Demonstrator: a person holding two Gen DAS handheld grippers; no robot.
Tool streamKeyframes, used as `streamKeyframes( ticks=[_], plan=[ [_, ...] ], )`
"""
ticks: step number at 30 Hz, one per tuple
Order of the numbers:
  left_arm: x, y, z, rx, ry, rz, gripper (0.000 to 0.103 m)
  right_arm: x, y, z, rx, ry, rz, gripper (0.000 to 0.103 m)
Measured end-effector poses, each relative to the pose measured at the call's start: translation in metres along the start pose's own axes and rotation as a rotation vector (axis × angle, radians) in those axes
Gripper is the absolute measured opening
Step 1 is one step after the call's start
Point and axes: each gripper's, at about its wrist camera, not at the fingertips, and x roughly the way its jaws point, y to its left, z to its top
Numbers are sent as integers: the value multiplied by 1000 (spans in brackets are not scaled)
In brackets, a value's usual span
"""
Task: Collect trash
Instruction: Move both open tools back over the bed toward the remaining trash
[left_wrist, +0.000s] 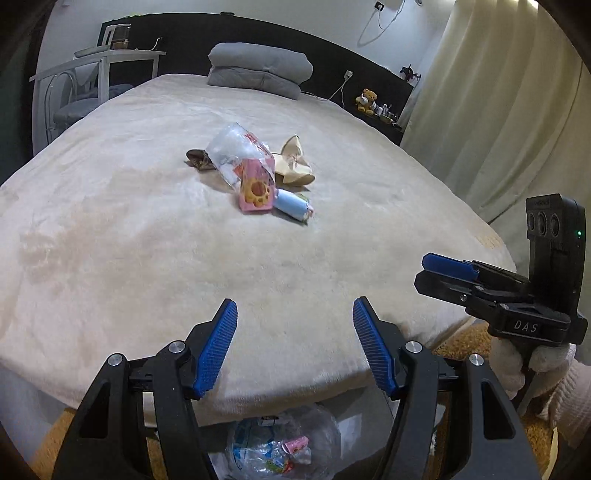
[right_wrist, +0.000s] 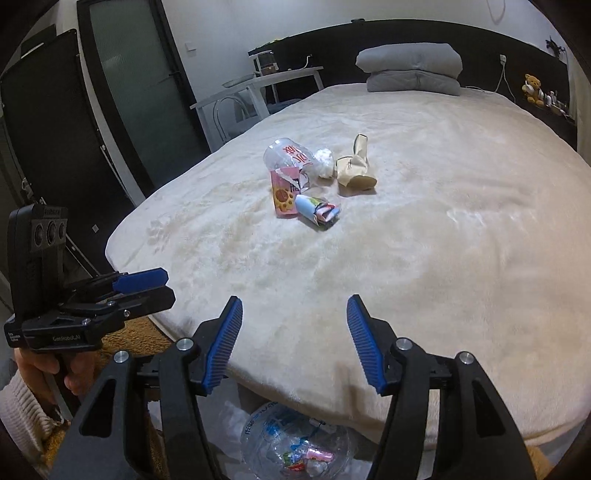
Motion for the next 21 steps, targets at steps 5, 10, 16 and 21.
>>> streamKeyframes(
  ticks=[5, 10, 16, 21],
  plan=[
    [13, 20, 25, -3, -6, 27, 64, 34, -15, 22, -10, 34, 15, 63],
    [28, 36, 48, 11, -15, 22, 64, 63, -22, 41, -33, 54, 32, 71],
    [39, 52, 65, 8, -23, 1, 64, 101, -26, 62, -65, 79, 48, 71],
    [44, 57, 73, 13, -36, -13, 64, 128, -34, 76, -84, 95, 54, 71]
  ],
)
